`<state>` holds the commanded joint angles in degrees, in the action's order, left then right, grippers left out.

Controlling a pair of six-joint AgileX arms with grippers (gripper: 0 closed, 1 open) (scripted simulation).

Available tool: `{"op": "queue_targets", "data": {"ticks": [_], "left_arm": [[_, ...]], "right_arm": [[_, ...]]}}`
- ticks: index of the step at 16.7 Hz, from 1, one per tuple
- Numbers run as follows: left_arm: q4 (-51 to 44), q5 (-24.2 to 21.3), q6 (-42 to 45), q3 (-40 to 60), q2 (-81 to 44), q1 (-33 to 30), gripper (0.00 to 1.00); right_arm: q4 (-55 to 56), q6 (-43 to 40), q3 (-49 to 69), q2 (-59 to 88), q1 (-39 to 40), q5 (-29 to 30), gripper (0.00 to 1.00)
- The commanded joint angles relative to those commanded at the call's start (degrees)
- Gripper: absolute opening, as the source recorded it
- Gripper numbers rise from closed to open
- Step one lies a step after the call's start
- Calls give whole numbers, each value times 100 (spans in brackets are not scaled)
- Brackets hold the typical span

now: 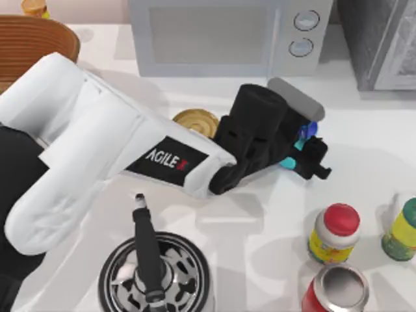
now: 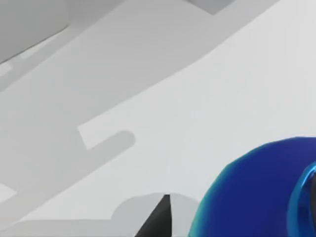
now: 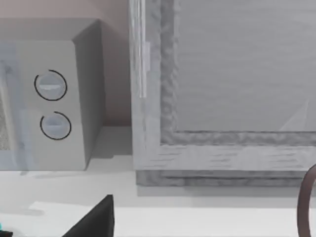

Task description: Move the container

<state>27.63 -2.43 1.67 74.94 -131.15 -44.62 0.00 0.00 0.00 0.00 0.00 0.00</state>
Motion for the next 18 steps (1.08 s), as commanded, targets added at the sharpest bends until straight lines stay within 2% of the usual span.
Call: {"op": "queue_targets", "data": {"ticks": [10, 14, 18], "left_arm": [[80, 94, -49, -89, 210, 25, 0], [418, 556, -320, -727, 1265, 405, 0], [690, 1176, -674, -1995, 2685, 1155, 0]], "right_arm": [[0, 0, 0, 0, 0, 0, 100], [0, 0, 0, 0, 0, 0, 100], [0, 0, 0, 0, 0, 0, 100]]}}
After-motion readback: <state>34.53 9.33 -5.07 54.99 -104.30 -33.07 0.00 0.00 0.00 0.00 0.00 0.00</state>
